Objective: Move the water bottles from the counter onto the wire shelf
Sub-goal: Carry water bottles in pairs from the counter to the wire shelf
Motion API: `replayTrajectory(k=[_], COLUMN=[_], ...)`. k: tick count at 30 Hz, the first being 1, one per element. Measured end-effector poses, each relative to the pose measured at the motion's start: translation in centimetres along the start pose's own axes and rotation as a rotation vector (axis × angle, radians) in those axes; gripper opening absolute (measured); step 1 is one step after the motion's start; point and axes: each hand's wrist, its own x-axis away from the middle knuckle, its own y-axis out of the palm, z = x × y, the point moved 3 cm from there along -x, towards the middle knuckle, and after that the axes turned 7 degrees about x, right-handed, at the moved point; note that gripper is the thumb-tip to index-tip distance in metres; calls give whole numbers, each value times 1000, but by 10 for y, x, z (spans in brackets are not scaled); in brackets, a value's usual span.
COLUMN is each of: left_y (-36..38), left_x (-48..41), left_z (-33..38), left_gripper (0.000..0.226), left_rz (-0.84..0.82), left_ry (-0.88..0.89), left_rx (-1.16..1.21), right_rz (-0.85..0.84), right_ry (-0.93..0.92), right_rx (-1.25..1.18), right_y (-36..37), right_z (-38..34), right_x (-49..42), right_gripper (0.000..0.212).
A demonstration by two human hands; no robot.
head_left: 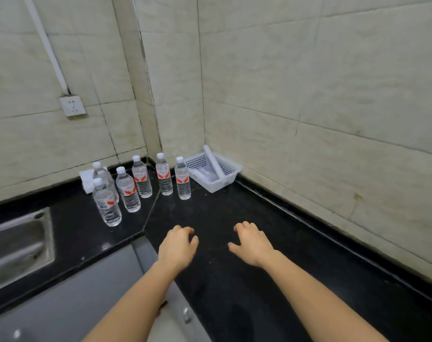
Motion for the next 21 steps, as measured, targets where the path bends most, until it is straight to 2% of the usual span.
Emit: replayTrajectory(k=[12,15,21], left_y=[-22,-28,-36], left_x=[-166,-217,-326], left_z=[-91,-113,-149], left_gripper=[37,35,50], left_rz=[-8,-13,-37], left_ry=[-108,-85,-12], left_rx=[5,24,55], right_rz=[-58,-39,31], right_ry=[-34,-19,65], right_rx=[-6,-15,-113], right_y=[7,7,-4], right_z=[-69,-89,-118], right_x=[-194,-246,-341], right_gripper=[54,56,54])
